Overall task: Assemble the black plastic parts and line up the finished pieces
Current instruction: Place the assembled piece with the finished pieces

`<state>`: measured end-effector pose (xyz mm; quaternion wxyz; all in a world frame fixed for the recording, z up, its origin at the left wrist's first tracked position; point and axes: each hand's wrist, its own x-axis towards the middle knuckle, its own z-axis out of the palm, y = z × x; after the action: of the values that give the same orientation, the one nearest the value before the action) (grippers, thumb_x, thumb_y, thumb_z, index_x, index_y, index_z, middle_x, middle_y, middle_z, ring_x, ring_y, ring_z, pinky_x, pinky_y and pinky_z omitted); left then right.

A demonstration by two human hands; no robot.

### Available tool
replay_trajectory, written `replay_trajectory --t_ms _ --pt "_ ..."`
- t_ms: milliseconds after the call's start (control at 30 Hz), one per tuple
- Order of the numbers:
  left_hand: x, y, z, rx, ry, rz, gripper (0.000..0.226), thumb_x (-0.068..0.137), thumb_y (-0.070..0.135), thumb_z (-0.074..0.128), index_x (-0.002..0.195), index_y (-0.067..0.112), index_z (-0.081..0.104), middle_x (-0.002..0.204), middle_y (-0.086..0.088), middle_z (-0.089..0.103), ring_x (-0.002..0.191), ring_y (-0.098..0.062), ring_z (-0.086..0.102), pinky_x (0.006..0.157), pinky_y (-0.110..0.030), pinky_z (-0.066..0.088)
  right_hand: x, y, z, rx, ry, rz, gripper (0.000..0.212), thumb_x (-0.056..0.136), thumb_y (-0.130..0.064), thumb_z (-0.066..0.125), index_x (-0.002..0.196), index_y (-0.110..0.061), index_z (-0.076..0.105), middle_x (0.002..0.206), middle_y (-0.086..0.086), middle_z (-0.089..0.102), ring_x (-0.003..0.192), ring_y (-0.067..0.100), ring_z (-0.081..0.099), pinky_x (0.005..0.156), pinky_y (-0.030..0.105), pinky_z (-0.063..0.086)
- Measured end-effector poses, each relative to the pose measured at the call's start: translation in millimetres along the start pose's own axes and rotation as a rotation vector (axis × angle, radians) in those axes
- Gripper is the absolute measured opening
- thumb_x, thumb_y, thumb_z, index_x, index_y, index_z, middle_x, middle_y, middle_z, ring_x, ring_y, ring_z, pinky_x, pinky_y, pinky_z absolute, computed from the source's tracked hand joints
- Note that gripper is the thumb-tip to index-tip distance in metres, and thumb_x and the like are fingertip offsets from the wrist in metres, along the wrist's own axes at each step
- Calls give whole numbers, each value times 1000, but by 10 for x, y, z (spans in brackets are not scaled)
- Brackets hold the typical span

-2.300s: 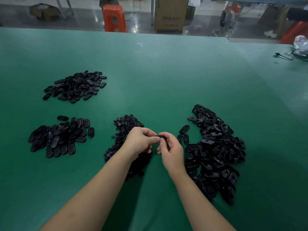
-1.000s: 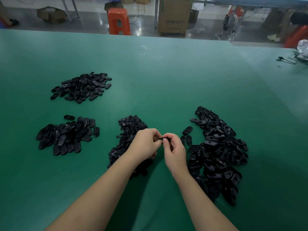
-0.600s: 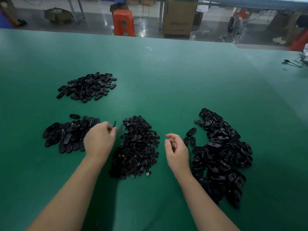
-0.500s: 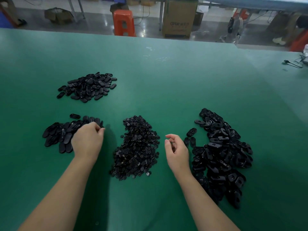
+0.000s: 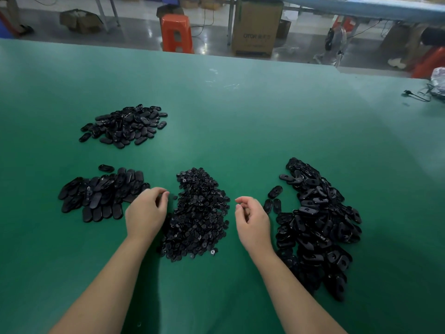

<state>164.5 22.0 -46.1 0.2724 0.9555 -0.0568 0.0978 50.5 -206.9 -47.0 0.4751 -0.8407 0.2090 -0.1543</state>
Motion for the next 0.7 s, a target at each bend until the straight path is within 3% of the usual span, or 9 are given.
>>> replay_trajectory --t_ms 100,267,367,433,533,700 --pt "-2 -58 6 -49 -7 3 17 99 26 59 103 23 75 88 10 67 71 -9 55 51 -21 38 -11 -20 4 -89 19 -36 16 101 -14 56 111 -23 65 96 -16 57 78 0 55 69 12 43" --pt "-7 -35 -14 -63 -66 7 21 92 27 63 97 43 75 79 16 60 60 -1 54 48 -22 31 19 -67 -135 -220 49 -70 21 103 -13 52 119 -14 67 109 -10 54 83 -5 57 75 11 48" --pt "-15 -32 -28 -87 -84 14 23 91 28 62 92 47 75 82 18 61 61 0 55 50 -22 32 75 -57 -312 -556 28 -93 30 106 -23 49 129 -11 63 128 -1 51 80 10 63 69 19 48" --pt "-18 -32 -31 -96 -94 25 23 89 33 57 90 48 75 82 19 62 60 1 55 51 -21 33 116 -26 -421 -762 -52 -31 33 107 -30 44 130 -11 59 138 3 46 90 17 65 72 25 50" --pt "-26 -36 -20 -97 -93 36 24 87 36 54 88 48 74 82 19 62 57 0 54 50 -21 32 138 6 -504 -878 -160 -3 32 108 -32 39 123 -13 60 137 2 49 93 17 64 74 27 50" --pt "-9 -28 12 -58 -57 10 11 92 36 66 84 39 73 75 17 59 61 1 54 50 -22 34 83 -27 -469 -842 -229 -216 28 108 -31 42 124 -22 64 129 -9 59 101 11 63 78 24 52"
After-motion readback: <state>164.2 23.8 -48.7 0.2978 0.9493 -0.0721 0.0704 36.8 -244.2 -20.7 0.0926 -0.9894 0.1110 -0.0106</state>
